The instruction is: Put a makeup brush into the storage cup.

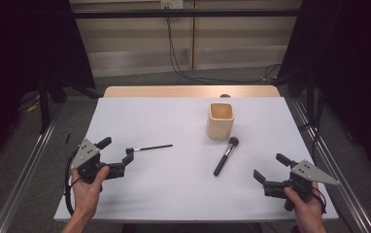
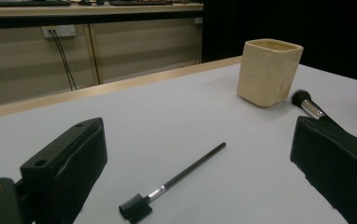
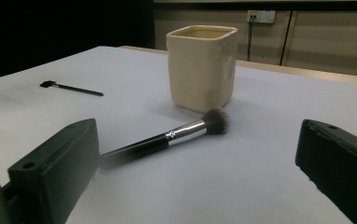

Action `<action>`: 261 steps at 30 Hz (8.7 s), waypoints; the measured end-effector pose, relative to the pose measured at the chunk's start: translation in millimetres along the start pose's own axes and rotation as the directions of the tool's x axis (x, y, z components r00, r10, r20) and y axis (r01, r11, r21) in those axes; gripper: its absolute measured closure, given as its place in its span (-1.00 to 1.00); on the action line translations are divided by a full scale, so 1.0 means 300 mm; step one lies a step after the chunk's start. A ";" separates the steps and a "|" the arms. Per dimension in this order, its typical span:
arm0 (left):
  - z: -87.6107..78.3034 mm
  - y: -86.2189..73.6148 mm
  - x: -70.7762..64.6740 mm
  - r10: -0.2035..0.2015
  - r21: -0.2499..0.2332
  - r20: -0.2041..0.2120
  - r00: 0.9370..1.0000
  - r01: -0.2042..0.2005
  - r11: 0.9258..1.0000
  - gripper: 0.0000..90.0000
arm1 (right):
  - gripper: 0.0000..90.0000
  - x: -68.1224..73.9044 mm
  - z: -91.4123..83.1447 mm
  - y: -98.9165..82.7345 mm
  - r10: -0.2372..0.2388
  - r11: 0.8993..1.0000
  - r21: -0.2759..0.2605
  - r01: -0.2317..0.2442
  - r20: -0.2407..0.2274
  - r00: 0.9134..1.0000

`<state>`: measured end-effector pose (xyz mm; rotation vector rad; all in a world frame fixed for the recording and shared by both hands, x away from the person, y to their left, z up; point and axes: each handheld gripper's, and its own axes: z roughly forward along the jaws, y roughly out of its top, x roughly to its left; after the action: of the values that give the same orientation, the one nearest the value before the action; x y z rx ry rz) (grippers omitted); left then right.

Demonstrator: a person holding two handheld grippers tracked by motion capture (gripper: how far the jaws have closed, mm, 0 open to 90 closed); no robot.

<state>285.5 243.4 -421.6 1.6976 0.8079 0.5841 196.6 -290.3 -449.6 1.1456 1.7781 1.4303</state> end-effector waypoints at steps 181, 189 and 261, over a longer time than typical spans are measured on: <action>0.408 0.172 0.153 -0.062 0.702 0.335 0.940 -0.205 0.682 0.91 | -1.00 0.012 0.027 -0.014 0.004 0.998 0.063 -0.001 -0.049 0.999; 0.374 0.161 0.160 -0.080 0.609 0.314 0.946 -0.136 0.781 0.91 | -1.00 0.012 0.026 -0.014 0.003 0.998 0.060 0.000 -0.050 0.999; 0.287 0.133 -0.278 -0.014 0.427 0.625 0.780 -0.327 0.843 0.91 | -1.00 0.131 0.174 0.097 -0.068 0.993 0.071 0.099 -0.353 0.933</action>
<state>303.5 119.7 -404.0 2.2942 0.3448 -0.1249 230.2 -229.6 -432.1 0.8830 2.1250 1.5946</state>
